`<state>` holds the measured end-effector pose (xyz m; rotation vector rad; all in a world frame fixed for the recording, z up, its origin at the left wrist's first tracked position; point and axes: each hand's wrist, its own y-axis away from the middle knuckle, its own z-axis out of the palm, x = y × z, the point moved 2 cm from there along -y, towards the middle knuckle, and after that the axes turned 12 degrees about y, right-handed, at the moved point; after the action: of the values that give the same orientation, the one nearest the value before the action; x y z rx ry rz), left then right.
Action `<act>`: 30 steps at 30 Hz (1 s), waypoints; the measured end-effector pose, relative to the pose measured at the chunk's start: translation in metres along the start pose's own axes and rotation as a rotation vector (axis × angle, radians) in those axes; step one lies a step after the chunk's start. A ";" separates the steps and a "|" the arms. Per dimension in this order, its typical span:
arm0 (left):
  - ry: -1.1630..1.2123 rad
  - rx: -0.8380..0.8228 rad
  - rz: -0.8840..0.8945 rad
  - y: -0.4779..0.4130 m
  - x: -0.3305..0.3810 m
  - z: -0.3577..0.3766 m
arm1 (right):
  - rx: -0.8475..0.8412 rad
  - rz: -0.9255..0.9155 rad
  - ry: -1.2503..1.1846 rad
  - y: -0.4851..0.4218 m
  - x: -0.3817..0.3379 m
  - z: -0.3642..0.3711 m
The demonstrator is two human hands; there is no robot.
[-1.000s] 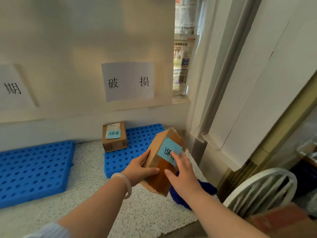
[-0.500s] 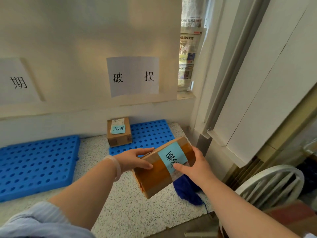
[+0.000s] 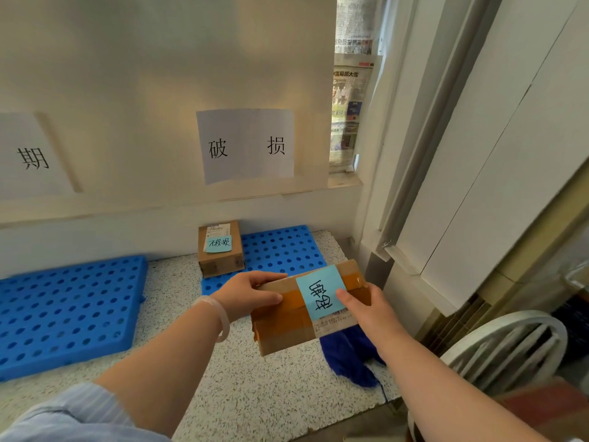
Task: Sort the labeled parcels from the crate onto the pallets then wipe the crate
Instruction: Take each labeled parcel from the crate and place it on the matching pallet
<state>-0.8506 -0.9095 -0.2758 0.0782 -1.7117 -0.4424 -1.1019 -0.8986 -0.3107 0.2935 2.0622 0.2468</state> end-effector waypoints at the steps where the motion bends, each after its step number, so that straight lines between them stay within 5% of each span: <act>1: 0.020 0.013 0.005 -0.001 0.001 0.000 | -0.021 0.031 -0.039 -0.001 0.001 0.001; 9: 0.212 0.196 0.170 -0.006 -0.002 0.008 | 0.050 0.130 -0.248 -0.002 0.009 -0.005; 16: 0.275 0.181 0.076 -0.009 -0.014 0.025 | 0.083 0.233 -0.405 -0.001 0.005 -0.001; 24: 0.317 0.158 0.029 -0.010 0.003 0.001 | 0.018 0.072 -0.260 -0.003 -0.008 -0.008; 30: 0.343 0.439 0.172 -0.010 -0.001 0.007 | -0.013 0.139 -0.361 0.003 -0.020 0.014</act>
<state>-0.8586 -0.9164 -0.2812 0.3051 -1.4342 0.0788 -1.0797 -0.9007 -0.3005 0.4411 1.6856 0.2707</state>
